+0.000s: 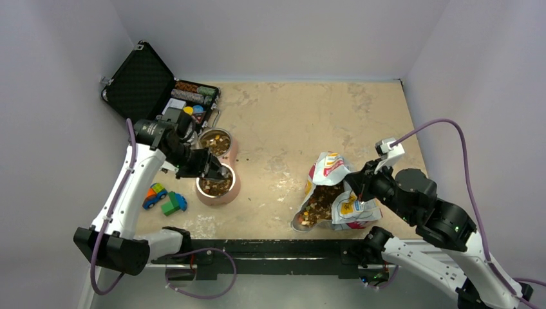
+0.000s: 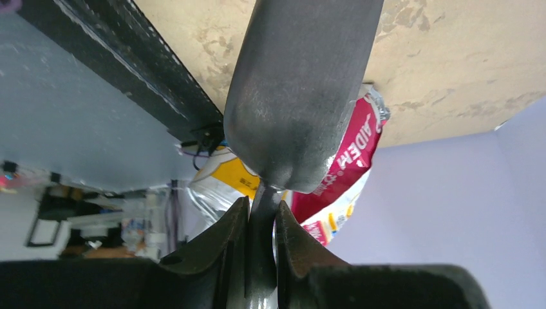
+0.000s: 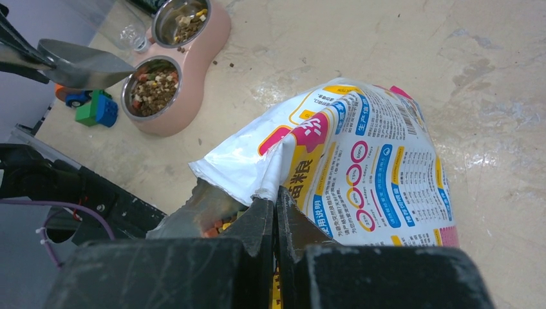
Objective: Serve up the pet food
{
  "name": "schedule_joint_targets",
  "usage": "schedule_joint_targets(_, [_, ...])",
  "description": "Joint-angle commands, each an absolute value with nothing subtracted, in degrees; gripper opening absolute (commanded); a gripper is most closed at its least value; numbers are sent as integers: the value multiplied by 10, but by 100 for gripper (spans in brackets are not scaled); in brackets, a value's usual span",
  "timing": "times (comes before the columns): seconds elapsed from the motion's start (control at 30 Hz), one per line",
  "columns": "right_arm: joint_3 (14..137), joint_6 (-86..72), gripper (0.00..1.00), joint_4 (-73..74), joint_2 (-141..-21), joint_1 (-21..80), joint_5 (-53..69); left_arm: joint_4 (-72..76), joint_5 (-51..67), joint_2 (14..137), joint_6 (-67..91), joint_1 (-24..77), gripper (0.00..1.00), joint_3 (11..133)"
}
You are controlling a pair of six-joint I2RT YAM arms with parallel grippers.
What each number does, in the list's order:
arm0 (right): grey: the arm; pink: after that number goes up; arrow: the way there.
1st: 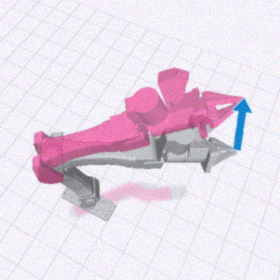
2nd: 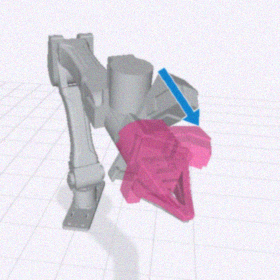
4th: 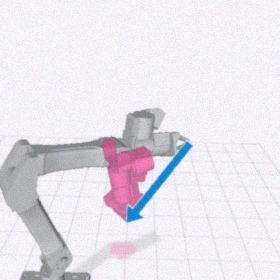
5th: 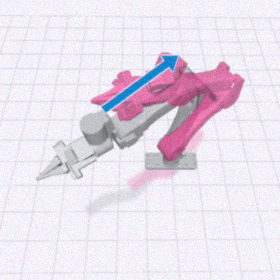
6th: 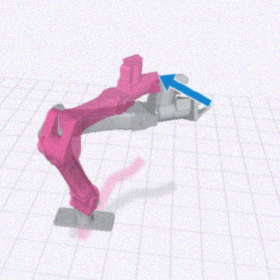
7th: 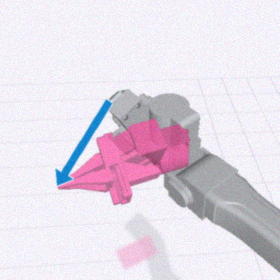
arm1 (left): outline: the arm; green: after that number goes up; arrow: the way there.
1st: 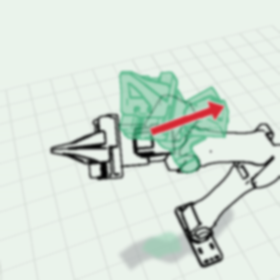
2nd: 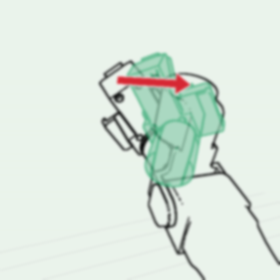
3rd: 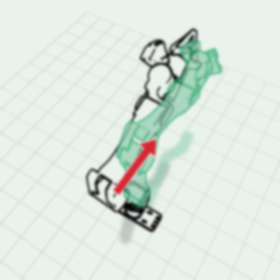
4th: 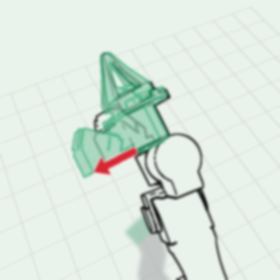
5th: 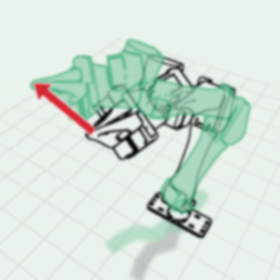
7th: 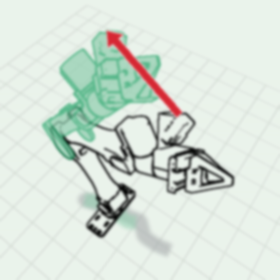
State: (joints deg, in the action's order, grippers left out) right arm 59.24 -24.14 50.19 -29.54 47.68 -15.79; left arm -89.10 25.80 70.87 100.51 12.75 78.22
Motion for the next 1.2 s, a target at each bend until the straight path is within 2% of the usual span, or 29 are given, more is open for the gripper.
schedule_joint_targets(0.0, [618, -252, 0, 464, -290, 475, -190, -940, 236, 657, 884, 127, 0, 764])
schedule_joint_targets(0.07, [618, -254, 0, 464, -293, 475, -190, -878, 252, 618, 851, 128, 0, 714])
schedule_joint_targets(0.13, [625, -255, 0, 468, -299, 475, -190, -721, 313, 567, 825, 132, 0, 626])
schedule_joint_targets(0.23, [635, -258, 0, 473, -306, 475, -195, -410, 366, 499, 845, 153, 0, 498])
schedule_joint_targets(0.3, [636, -264, 0, 471, -305, 475, -197, -329, 382, 498, 820, 163, 0, 465])
schedule_joint_targets(0.5, [652, -272, 0, 474, -319, 475, -189, -324, 365, 627, 579, 259, 0, 541])
schedule_joint_targets(0.63, [660, -280, 0, 466, -312, 475, -195, -251, 330, 712, 512, 320, 0, 564])
schedule_joint_targets(0.77, [672, -294, 0, 488, -323, 475, -204, -233, 331, 822, 525, 336, 0, 583])
schedule_joint_targets(1.0, [678, -325, 0, 513, -326, 475, -219, -289, 320, 941, 508, 336, 0, 594])
schedule_joint_targets(1.07, [676, -331, 0, 519, -328, 475, -214, -293, 317, 953, 497, 336, 8, 590])
schedule_joint_targets(1.17, [673, -342, 0, 525, -327, 475, -211, -329, 304, 958, 467, 336, 29, 599])
